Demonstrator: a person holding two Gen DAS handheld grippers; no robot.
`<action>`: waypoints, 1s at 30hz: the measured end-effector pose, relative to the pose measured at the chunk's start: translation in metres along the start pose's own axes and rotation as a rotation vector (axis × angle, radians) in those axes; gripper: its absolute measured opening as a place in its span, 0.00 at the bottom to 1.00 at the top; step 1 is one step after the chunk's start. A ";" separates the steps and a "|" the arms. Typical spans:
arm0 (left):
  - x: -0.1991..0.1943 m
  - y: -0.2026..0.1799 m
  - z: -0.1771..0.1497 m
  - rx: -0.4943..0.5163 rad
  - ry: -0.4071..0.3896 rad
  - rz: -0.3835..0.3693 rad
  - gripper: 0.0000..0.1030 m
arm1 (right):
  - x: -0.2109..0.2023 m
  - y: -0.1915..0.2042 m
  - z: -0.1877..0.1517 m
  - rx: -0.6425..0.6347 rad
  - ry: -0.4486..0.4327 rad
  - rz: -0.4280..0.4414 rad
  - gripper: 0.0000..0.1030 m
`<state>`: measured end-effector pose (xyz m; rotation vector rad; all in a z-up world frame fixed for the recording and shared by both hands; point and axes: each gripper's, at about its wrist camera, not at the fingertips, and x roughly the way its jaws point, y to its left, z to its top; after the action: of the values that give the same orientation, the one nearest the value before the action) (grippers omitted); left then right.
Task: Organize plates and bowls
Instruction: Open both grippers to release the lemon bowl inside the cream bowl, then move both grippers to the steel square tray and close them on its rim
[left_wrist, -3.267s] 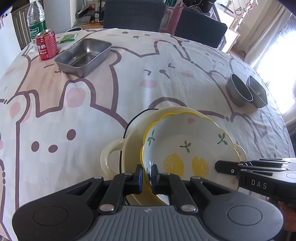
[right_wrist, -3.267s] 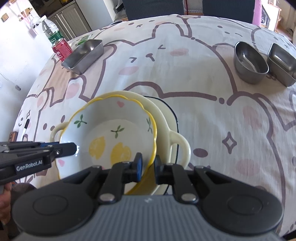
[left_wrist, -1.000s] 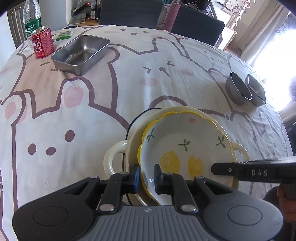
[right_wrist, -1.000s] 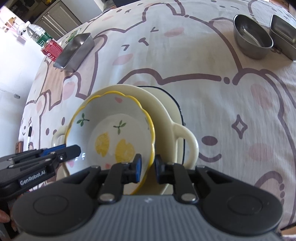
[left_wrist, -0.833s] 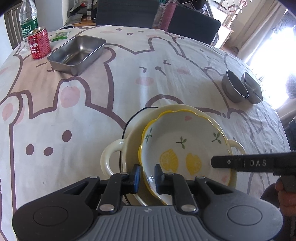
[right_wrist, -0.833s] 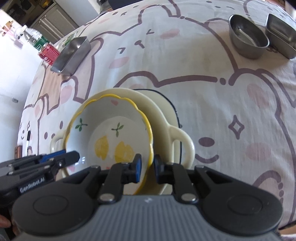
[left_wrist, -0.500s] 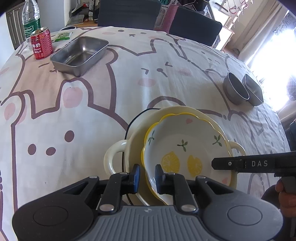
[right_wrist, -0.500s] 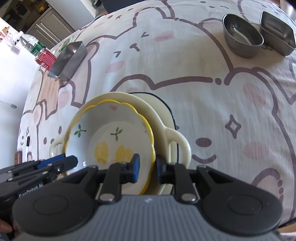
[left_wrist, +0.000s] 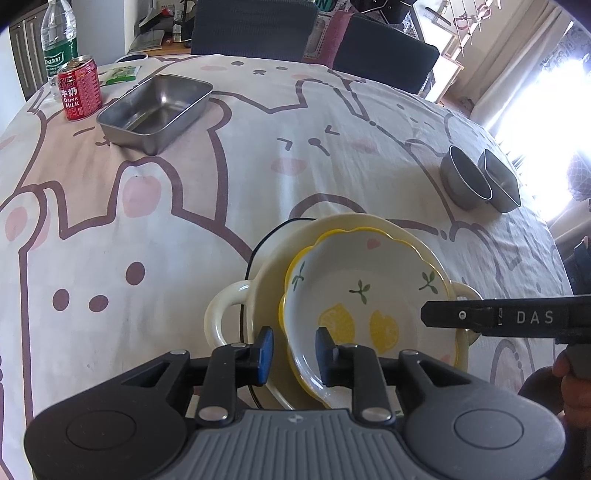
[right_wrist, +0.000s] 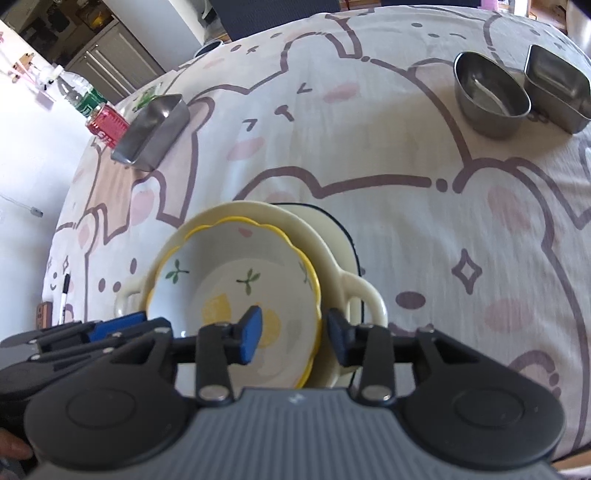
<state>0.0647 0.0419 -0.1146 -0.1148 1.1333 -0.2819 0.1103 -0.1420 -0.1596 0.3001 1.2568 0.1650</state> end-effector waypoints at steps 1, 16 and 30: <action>0.000 0.000 0.000 0.000 -0.001 0.001 0.26 | -0.001 0.000 0.000 -0.004 -0.002 -0.002 0.44; -0.021 0.002 0.004 -0.041 -0.087 -0.027 0.66 | -0.021 0.008 -0.006 -0.110 -0.073 0.008 0.64; -0.034 0.035 0.057 -0.200 -0.236 0.003 1.00 | -0.078 0.019 0.090 -0.443 -0.292 0.078 1.00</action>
<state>0.1090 0.0822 -0.0687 -0.3148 0.9248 -0.1472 0.1730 -0.1578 -0.0582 -0.0122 0.8899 0.4434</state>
